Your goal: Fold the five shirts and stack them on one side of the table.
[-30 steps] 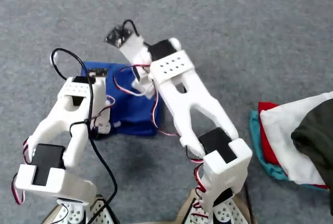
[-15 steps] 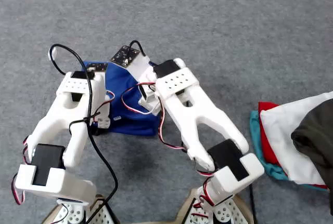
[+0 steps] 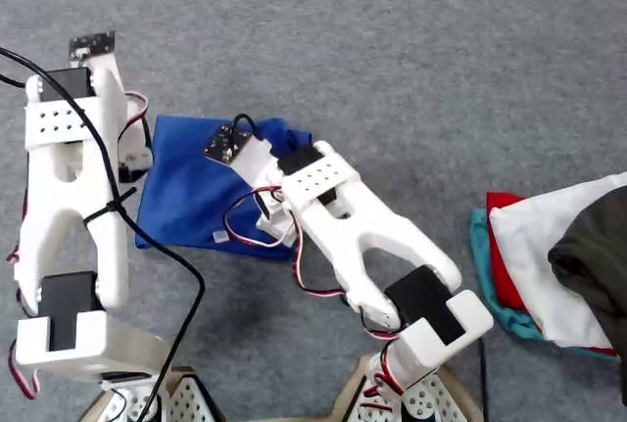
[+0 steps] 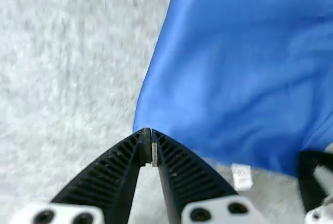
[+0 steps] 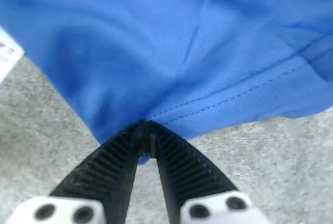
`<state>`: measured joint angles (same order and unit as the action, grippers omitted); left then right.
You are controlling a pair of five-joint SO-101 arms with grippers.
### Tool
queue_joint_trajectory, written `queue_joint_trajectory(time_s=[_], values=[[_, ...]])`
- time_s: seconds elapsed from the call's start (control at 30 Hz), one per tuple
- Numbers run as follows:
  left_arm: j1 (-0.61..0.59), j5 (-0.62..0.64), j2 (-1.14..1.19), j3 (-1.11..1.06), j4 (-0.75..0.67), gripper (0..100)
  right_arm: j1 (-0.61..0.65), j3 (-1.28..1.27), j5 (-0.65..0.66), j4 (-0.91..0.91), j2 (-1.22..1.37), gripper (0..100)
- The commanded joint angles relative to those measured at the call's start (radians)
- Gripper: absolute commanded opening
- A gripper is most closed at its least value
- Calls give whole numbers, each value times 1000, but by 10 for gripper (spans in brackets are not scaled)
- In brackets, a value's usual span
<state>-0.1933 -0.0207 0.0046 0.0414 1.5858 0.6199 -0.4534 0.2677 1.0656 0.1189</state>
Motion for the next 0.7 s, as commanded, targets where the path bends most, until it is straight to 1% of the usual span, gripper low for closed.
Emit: queue_joint_trajectory(time_s=[0.0,0.07,0.13,0.27,0.4,0.5,0.6,0.67], values=[[68,60,12,-6,-110,19,-30,-10,0,-3,-70,5],[106,83,65,-63,-221,19,-44,-10,2,-3,-70,5],[127,109,130,-84,-302,19,-50,-10,2,-3,-70,5],[130,135,263,-48,-391,20,-51,25,-3,5,-71,5],[95,135,378,71,-371,20,-51,82,-3,41,-140,6],[64,135,444,176,-308,20,-51,116,-3,72,-234,7],[58,135,487,258,-245,20,-61,122,-5,75,-314,8],[60,133,507,302,-207,20,-68,119,-34,69,-334,9]])
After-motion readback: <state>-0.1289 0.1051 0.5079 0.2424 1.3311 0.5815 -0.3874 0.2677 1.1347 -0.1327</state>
